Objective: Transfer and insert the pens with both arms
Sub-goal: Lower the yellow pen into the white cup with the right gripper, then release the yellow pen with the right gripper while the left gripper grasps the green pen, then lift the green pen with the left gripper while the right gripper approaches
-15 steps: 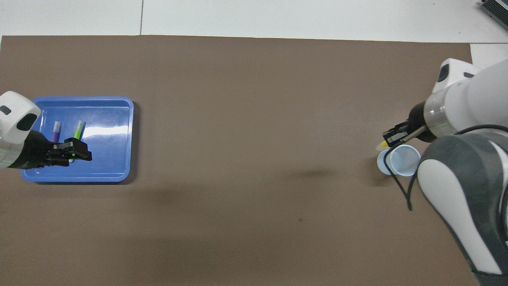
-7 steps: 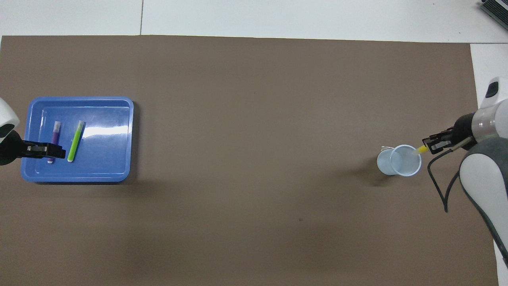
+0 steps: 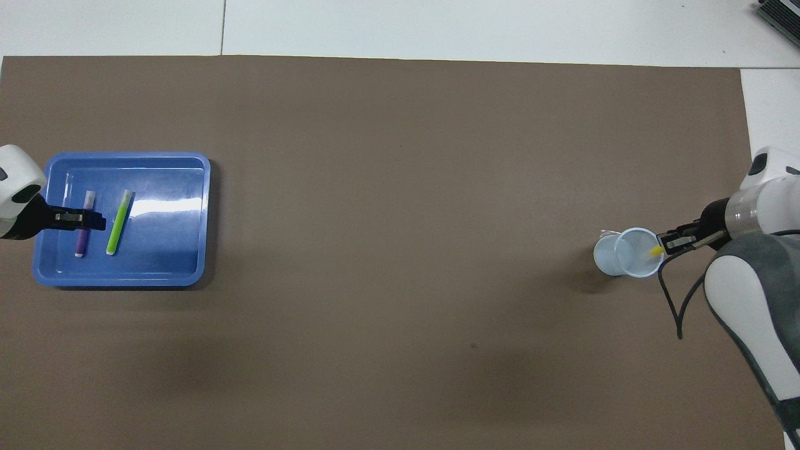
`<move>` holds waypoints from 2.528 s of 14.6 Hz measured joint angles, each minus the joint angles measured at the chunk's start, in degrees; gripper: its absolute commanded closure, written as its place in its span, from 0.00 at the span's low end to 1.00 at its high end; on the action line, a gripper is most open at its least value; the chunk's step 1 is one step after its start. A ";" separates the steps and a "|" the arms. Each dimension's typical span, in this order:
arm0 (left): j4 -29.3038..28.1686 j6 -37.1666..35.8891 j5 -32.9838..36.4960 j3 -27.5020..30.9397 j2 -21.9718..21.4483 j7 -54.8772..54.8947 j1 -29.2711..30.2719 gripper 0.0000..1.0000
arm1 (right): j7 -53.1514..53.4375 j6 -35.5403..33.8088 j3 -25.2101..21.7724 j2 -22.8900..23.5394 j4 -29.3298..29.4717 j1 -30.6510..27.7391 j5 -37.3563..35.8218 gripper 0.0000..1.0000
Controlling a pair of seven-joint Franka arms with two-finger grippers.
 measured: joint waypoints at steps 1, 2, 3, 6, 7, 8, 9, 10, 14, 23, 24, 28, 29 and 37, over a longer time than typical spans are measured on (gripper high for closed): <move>-0.43 1.51 0.00 -0.01 1.01 0.27 0.01 0.44 | 0.18 0.57 -0.02 0.00 -0.92 -0.15 0.00 0.98; -0.69 2.92 0.00 -0.05 2.05 0.60 0.01 0.44 | 0.58 0.95 -0.04 0.00 -1.52 -0.22 0.01 0.69; -0.89 4.35 0.00 -0.09 3.12 0.97 0.01 0.44 | 0.95 1.07 -0.04 0.00 -1.87 -0.34 0.01 0.57; -1.05 8.95 0.00 -0.09 6.85 2.17 0.02 0.46 | 1.09 1.29 -0.04 -0.01 -2.17 -0.73 0.01 0.31; -1.05 10.19 0.01 -0.08 7.98 2.50 0.10 0.46 | 1.09 1.29 -0.04 -0.01 -2.17 -0.75 0.01 0.32; -1.03 11.15 0.01 -0.06 8.95 2.83 0.31 0.46 | 1.09 1.29 -0.01 -0.01 -2.17 -0.75 0.02 0.32; -1.00 11.93 0.01 -0.08 9.72 3.23 0.63 0.46 | 1.09 1.27 0.03 -0.05 -2.13 -0.75 0.15 0.32; -0.98 12.83 0.01 -0.08 10.39 3.61 0.89 0.46 | 1.11 0.93 0.11 -0.20 -1.90 -0.75 1.28 0.32; -0.97 15.50 0.01 -0.09 11.96 4.11 1.12 0.46 | 1.11 -5.62 0.41 -1.77 3.78 -0.66 15.68 0.31; -0.88 19.77 0.04 -0.39 14.30 4.17 1.12 1.00 | 21.98 5.31 1.27 -0.21 10.30 13.39 30.90 0.32; -0.89 19.78 0.05 -0.40 14.28 4.18 1.12 1.00 | 24.74 6.86 1.32 -0.04 10.32 15.36 31.75 0.32; -0.81 19.61 0.05 -0.40 14.29 4.16 1.12 1.00 | 31.59 13.49 1.36 0.51 10.35 19.86 34.71 0.31; -0.54 18.78 0.05 -0.41 14.32 3.88 1.12 1.00 | 32.38 13.98 1.36 0.59 10.35 20.35 36.45 0.32; 10.19 -1.88 -0.88 -1.35 12.88 -9.27 -0.02 1.00 | 42.19 16.79 1.34 0.63 10.10 25.48 38.77 0.31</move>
